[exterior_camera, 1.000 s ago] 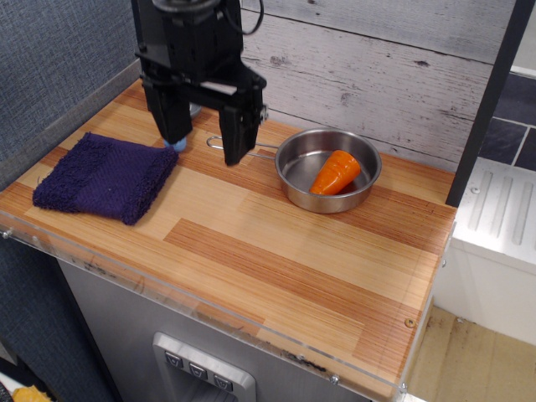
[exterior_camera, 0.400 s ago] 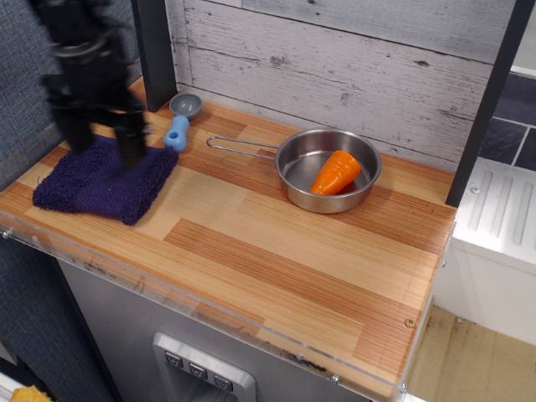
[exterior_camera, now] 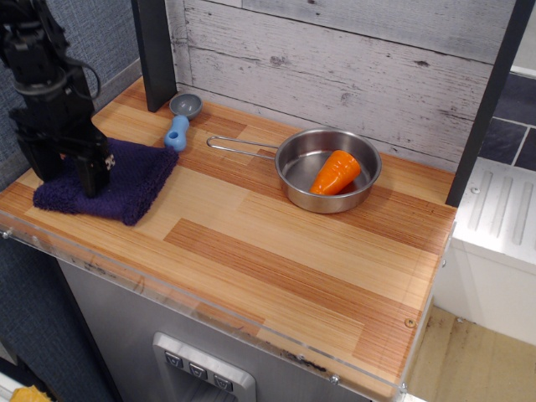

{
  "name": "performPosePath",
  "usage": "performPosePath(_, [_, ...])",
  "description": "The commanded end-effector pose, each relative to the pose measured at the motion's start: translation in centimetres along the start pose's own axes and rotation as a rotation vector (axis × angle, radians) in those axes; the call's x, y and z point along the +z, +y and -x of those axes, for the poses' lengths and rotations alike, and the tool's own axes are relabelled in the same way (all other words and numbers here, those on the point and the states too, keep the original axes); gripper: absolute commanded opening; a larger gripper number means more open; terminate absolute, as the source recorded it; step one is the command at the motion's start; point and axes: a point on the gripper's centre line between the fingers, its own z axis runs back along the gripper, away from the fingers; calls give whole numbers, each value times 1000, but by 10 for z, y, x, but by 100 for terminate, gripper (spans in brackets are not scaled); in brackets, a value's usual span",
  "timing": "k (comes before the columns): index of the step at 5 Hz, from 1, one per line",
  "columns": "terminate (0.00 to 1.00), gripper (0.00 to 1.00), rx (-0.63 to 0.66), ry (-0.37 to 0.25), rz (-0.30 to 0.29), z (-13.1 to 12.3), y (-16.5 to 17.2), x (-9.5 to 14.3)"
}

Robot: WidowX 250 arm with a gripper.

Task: Place the violet cloth on the right edge of the table

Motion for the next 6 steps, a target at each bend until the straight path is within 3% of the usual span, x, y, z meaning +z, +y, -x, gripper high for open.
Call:
performPosePath(1, [0,100,-61,-16,41,-2,-39,-7])
performPosePath(3, [0,100,-258,10,76,31,-123,2])
performPosePath(4, [0,100,-298,-4,54,39,-152,6])
performPosePath(6, [0,100,-238,-14,23,29,-194,1])
